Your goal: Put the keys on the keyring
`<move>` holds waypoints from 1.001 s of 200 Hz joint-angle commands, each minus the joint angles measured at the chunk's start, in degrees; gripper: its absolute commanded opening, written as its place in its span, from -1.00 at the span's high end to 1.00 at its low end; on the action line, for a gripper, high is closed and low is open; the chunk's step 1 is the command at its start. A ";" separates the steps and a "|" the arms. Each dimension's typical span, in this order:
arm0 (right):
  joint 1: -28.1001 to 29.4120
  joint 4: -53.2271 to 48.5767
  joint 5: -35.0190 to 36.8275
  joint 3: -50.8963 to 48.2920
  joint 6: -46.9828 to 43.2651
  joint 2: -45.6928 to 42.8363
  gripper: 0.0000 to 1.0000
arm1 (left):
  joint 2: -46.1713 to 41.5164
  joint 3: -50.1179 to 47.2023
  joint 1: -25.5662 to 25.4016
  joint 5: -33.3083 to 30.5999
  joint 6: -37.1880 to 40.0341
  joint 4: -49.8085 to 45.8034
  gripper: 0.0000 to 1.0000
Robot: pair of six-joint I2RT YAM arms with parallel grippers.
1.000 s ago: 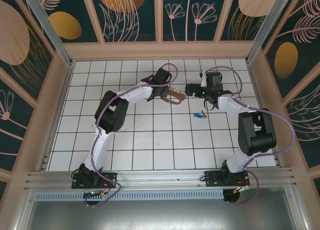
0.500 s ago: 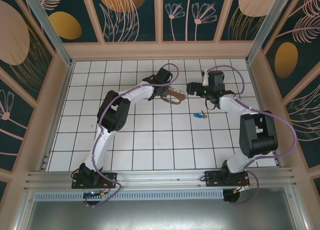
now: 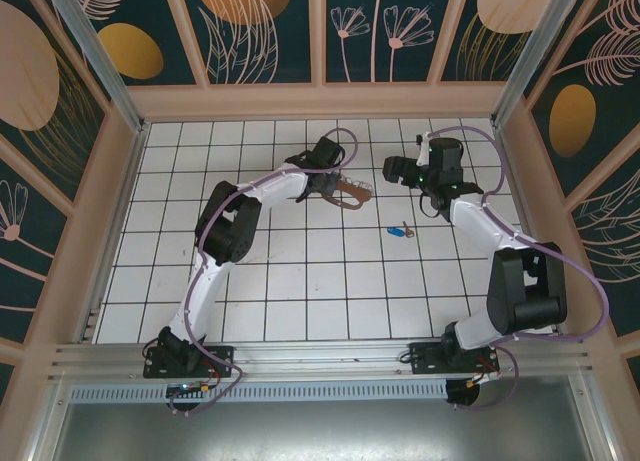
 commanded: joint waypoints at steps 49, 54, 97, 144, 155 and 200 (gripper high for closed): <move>-0.20 -0.13 -1.63 -1.54 0.13 -3.06 -0.80 | -12.99 -11.30 -0.43 3.88 3.79 3.62 1.00; -0.15 -0.14 -1.83 -1.70 0.28 -3.43 -0.80 | -14.65 -12.88 -0.40 4.85 4.32 4.32 1.00; -0.13 0.51 -5.71 -3.51 1.14 -7.27 -0.79 | -29.77 -25.70 -0.38 13.70 11.05 7.91 1.00; 0.25 7.10 -17.33 -7.08 3.52 -10.86 -0.78 | -46.40 -39.07 -0.41 22.16 17.14 12.62 1.00; 0.85 10.40 -19.94 -8.82 4.06 -12.73 -0.77 | -50.50 -42.59 -0.36 25.02 18.15 14.77 1.00; 7.40 26.35 -26.76 -17.47 1.63 -23.91 -0.60 | -64.11 -52.58 -0.42 39.09 21.23 22.66 1.00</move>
